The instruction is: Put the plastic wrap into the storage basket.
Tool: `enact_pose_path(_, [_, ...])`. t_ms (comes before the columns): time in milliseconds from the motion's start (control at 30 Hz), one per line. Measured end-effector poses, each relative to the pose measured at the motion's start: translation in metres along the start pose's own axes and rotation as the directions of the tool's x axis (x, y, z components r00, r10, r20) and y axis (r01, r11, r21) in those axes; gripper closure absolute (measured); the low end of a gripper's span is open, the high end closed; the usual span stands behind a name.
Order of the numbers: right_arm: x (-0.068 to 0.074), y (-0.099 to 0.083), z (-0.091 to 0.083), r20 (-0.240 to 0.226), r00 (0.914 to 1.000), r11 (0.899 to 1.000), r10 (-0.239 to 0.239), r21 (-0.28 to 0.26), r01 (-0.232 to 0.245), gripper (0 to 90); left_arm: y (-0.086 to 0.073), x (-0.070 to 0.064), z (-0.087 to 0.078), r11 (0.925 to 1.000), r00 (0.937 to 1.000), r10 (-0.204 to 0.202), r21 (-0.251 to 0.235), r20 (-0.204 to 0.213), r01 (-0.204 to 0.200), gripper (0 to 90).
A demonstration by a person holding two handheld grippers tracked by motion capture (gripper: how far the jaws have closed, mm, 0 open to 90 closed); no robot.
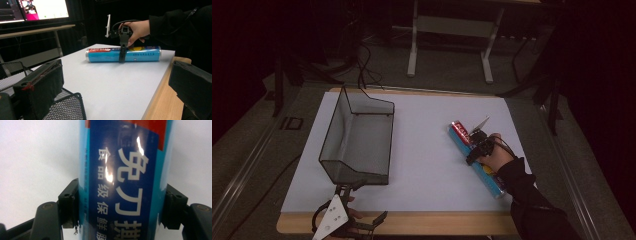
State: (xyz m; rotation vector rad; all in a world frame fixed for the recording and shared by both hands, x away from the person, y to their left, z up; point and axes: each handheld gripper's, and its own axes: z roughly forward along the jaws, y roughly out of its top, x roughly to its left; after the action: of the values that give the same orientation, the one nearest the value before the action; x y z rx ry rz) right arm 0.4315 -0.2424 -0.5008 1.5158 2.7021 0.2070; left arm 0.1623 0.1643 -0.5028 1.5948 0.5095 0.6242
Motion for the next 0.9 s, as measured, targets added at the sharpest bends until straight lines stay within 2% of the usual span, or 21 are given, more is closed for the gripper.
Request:
enact_pose_path(133, [-0.001, -0.002, -0.001, -0.013, 0.9993, 0.999, 0.034, -0.024, -0.034, 31.8, 0.0, 0.001, 0.0, 1.0, 1.0, -0.006, -0.007, -0.006, 0.006, 0.4])
enact_pose_path(267, [-0.006, 0.001, -0.013, -0.064, 0.9954, 0.995, 0.071, -0.065, -0.075, 31.9, 0.0, 0.001, 0.001, 1.0, 1.0, -0.003, 0.0, -0.002, 0.003, 0.4])
enact_pose_path(333, [-0.007, 0.003, -0.02, -0.07, 0.9948, 0.994, 0.074, -0.078, -0.079, 31.9, 0.0, 0.0, 0.001, 1.0, 1.0, -0.004, -0.004, 0.001, 0.004, 0.4])
enact_pose_path(433, [-0.007, 0.005, -0.033, -0.05, 0.9958, 0.991, 0.077, -0.104, -0.082, 31.9, 0.0, 0.001, 0.0, 1.0, 1.0, -0.003, -0.003, -0.002, 0.003, 0.4])
enact_pose_path(600, [-0.009, 0.011, -0.052, -0.067, 0.9931, 0.985, 0.096, -0.14, -0.105, 31.9, 0.0, 0.0, 0.001, 1.0, 1.0, 0.003, 0.002, -0.006, -0.003, 0.4])
enact_pose_path(667, [-0.007, 0.013, -0.06, -0.063, 0.9933, 0.98, 0.097, -0.168, -0.106, 31.9, 0.0, 0.0, 0.002, 1.0, 1.0, 0.002, 0.004, -0.005, -0.002, 0.4])
enact_pose_path(767, [-0.006, 0.018, -0.071, -0.102, 0.9891, 0.973, 0.106, -0.195, -0.124, 31.8, 0.0, 0.001, 0.001, 1.0, 1.0, 0.0, 0.0, -0.009, 0.0, 0.4])
enact_pose_path(900, [0.004, 0.026, -0.085, -0.098, 0.9905, 0.964, 0.096, -0.238, -0.117, 31.9, 0.0, 0.001, 0.001, 1.0, 0.9999, -0.005, -0.004, -0.011, 0.005, 0.4])
